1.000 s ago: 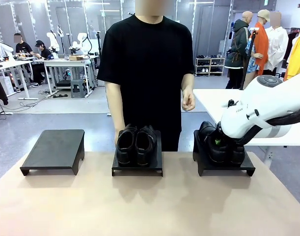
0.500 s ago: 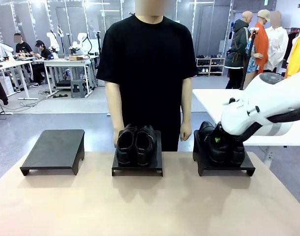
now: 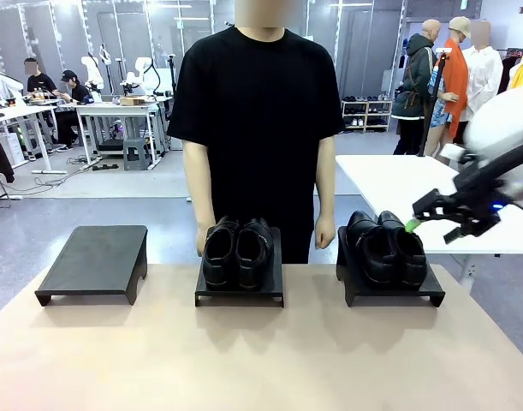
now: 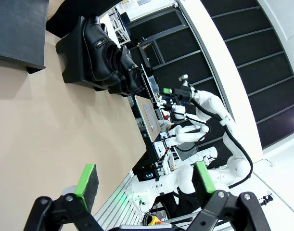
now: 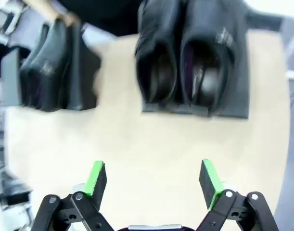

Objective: Place the shoes on the stand as instructed by the person.
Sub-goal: Pick up another pair of Shoes and place it on the Shoes Stand indicated by the person.

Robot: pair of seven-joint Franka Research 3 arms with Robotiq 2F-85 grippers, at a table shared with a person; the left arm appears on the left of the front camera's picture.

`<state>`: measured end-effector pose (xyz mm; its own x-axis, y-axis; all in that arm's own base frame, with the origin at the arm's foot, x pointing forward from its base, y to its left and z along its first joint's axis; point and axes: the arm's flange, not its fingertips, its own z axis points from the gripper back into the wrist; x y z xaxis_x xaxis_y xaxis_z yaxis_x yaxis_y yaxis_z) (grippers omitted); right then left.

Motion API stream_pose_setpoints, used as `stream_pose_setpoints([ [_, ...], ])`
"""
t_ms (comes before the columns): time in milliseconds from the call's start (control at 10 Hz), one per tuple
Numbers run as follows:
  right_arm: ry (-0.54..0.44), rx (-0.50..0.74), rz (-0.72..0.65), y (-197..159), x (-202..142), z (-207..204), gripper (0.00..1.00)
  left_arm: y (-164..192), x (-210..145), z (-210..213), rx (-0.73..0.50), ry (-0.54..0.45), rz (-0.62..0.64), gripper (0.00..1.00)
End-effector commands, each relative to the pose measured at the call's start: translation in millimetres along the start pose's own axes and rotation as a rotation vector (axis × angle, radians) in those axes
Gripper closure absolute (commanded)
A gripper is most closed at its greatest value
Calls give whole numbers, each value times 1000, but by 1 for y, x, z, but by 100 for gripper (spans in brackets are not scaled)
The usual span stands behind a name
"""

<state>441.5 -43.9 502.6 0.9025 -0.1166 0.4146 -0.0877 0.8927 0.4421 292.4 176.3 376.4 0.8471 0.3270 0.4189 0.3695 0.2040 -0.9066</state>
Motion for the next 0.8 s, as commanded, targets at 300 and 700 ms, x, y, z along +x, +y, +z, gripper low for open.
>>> stream_pose_setpoints([
  [300,72,540,-172,-127,-114,83,3,-2,-1,2,-10,11,-21,0],
  [700,-106,799,-322,-202,-203,79,3,-2,-1,2,-10,11,-21,0],
])
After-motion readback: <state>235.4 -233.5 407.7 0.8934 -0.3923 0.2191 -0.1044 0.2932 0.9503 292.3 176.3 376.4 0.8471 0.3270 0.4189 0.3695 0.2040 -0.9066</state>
